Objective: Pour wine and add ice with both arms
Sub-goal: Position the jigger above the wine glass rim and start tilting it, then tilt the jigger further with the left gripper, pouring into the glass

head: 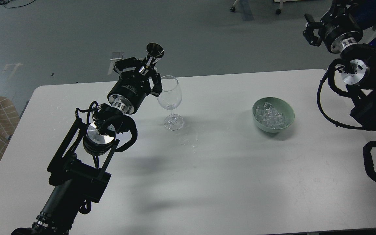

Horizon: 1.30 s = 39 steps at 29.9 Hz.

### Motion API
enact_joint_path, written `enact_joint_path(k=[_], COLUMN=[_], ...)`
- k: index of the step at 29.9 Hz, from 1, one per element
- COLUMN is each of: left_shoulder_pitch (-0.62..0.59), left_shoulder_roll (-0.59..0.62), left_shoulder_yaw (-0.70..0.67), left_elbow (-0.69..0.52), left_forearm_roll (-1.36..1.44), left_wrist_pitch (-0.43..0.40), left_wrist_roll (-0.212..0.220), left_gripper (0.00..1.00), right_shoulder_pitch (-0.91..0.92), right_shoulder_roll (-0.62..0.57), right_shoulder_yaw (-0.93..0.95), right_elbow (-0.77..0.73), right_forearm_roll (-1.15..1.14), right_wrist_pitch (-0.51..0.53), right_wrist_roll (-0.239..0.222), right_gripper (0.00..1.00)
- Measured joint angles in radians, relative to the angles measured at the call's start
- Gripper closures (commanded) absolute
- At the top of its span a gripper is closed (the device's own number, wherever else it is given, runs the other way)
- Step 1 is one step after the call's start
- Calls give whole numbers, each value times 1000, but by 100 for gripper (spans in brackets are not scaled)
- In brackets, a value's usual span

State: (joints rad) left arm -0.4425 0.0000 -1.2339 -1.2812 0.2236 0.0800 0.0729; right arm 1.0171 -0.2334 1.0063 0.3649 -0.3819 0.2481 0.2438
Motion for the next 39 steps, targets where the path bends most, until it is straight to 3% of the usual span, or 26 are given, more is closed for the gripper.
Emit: enact_joint_path(k=[39], left_shoulder_pitch=[-26], left_shoulder_roll=[70], left_shoulder_yaw=[30], left_elbow=[49], left_forearm_roll=[180], left_wrist_pitch=[-87], left_wrist_roll=[-9], left_gripper=[92], right_shoulder_pitch=[0], right_shoulder_roll=[0], right_shoulder_yaw=[4], right_elbow=[32], right_forearm_roll=[0], right_wrist_pitch=[-1], right_wrist_roll=[2], right_gripper=[0])
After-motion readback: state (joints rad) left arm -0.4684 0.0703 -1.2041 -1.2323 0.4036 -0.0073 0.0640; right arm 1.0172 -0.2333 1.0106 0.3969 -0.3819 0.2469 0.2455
